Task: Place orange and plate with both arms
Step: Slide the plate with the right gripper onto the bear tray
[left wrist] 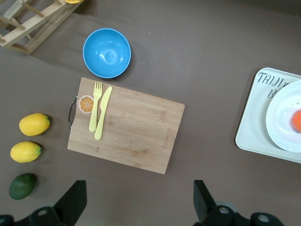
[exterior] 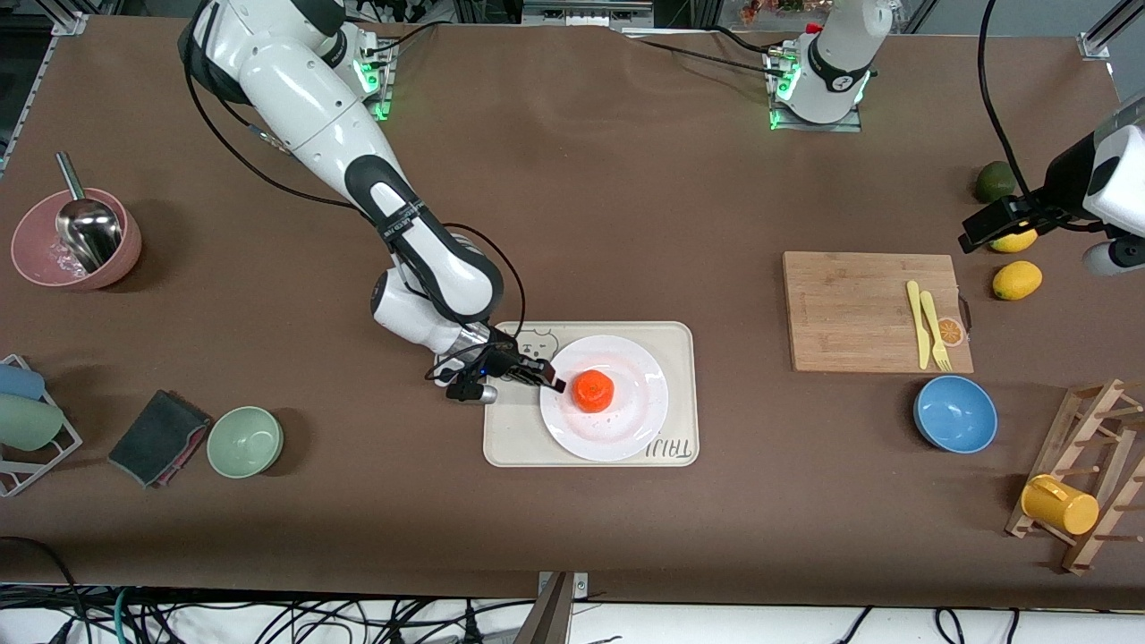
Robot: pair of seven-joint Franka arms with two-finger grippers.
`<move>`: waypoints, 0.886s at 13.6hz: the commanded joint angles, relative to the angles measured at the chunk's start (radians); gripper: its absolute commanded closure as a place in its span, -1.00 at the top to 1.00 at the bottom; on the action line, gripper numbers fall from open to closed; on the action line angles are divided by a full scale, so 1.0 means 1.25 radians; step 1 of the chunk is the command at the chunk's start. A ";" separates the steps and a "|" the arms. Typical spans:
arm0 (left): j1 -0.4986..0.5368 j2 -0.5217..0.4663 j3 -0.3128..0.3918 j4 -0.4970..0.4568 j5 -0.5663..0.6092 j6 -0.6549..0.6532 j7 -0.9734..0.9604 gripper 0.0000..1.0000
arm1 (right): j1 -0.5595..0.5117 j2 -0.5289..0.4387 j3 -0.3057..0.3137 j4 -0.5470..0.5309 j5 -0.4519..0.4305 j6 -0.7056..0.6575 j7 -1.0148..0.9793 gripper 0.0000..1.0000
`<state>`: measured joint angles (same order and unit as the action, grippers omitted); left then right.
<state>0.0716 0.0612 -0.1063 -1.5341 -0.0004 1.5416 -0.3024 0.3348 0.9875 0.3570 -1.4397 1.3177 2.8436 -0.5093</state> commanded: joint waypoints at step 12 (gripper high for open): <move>-0.003 0.016 0.003 0.021 0.009 -0.006 0.008 1.00 | 0.066 -0.048 -0.077 -0.009 -0.324 -0.006 0.059 1.00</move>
<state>0.0716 0.0704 -0.1063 -1.5341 -0.0004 1.5417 -0.3024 0.4037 0.9599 0.2836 -1.4234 0.9933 2.8429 -0.4583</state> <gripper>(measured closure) 0.000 0.000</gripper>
